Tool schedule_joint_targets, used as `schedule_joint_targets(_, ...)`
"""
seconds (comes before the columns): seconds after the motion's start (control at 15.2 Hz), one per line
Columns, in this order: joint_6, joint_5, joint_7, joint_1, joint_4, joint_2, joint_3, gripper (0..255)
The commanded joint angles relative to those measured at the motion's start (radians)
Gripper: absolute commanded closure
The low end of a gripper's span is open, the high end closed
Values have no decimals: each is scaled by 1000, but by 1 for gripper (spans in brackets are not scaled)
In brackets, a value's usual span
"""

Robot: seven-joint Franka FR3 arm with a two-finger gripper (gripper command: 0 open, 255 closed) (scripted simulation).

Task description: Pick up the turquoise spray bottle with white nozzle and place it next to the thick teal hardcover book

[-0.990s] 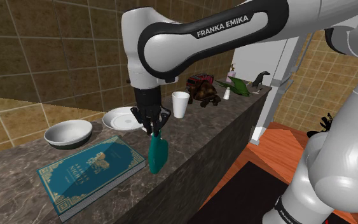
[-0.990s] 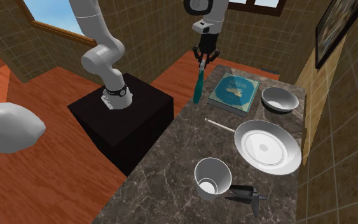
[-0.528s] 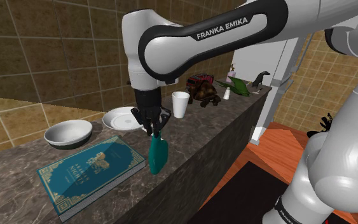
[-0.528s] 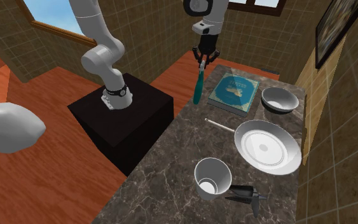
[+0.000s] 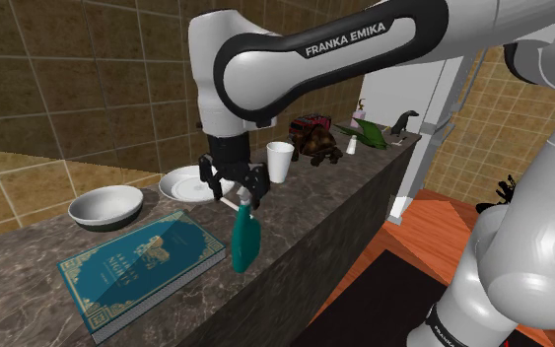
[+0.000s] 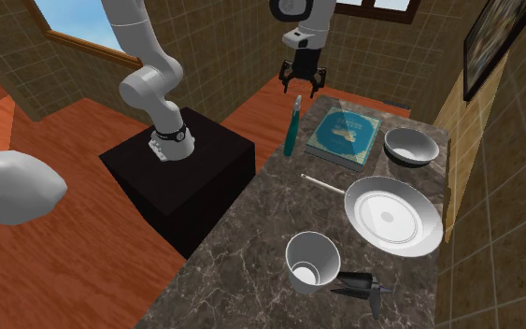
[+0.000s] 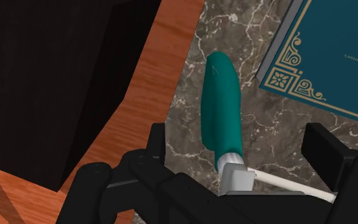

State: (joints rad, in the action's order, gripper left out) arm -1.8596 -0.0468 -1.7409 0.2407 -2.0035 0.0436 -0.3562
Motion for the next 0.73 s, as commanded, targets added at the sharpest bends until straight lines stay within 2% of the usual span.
schedule_joint_targets(0.0, 53, 2, 1, 1, 50, 3, -1, 0)
schedule_joint_targets(0.13, 113, 3, 1, 2, 110, 3, -2, 0)
schedule_joint_targets(0.66, 113, 3, 1, 2, 110, 3, -2, 0)
